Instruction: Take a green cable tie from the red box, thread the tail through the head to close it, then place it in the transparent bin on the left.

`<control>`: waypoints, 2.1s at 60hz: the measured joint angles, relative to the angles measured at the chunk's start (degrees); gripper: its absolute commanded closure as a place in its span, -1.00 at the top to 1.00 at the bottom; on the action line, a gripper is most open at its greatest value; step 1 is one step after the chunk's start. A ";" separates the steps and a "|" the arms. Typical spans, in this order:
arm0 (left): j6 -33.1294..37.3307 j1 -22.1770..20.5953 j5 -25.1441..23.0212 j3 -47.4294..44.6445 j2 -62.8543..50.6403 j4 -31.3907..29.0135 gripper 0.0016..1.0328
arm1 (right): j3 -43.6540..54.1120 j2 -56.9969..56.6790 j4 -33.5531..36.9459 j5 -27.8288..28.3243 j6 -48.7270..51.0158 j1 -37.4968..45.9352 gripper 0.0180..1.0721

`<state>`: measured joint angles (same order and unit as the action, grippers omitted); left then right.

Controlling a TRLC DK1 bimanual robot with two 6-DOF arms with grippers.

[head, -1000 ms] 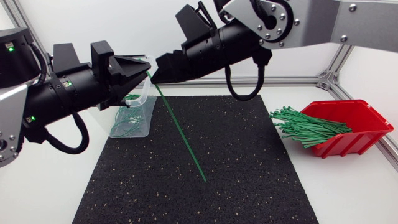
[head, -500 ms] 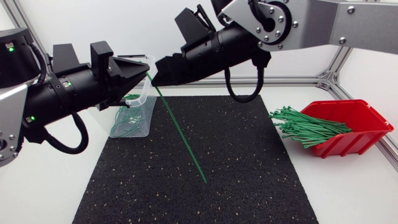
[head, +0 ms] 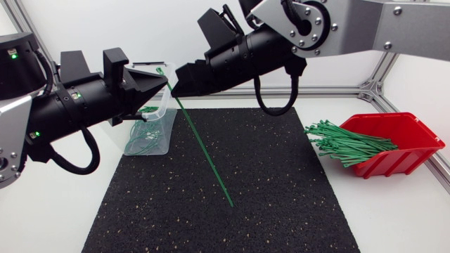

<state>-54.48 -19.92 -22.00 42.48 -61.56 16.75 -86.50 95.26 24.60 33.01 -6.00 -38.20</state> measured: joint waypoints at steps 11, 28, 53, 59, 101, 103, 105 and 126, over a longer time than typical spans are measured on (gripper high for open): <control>0.00 0.04 0.17 -0.04 0.00 -0.24 -0.93 | 0.00 0.00 0.00 0.00 0.00 0.00 -0.83; 0.00 0.37 0.15 -0.04 0.00 -0.26 -0.93 | 0.00 -0.15 0.00 -1.22 0.09 -0.61 -0.81; 0.28 1.73 -2.75 -0.04 0.00 -0.48 -0.94 | 0.37 -2.16 2.64 -4.35 2.99 -1.36 0.03; 1.22 3.91 -5.75 -0.04 0.00 -1.95 -0.94 | 0.37 -3.41 4.28 -4.31 4.85 -1.31 0.03; 18.56 15.78 -20.24 4.24 1.40 -17.42 -0.94 | 13.99 -12.24 11.80 -18.32 25.92 1.95 0.47; 19.02 15.93 -20.24 4.76 1.09 -17.86 -0.94 | 14.27 -12.44 12.13 -18.51 26.21 1.95 0.47; 19.30 16.02 -20.26 5.20 0.83 -18.14 -0.94 | 14.32 -12.44 12.76 -18.84 26.23 1.97 0.47; 20.72 16.00 -21.24 7.28 -1.57 -20.44 -0.94 | 23.80 -17.75 4.87 -35.60 22.80 -0.09 0.63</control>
<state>-33.76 -3.92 -43.24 49.76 -63.13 -3.68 -62.70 77.52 29.47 -2.59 16.80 -38.28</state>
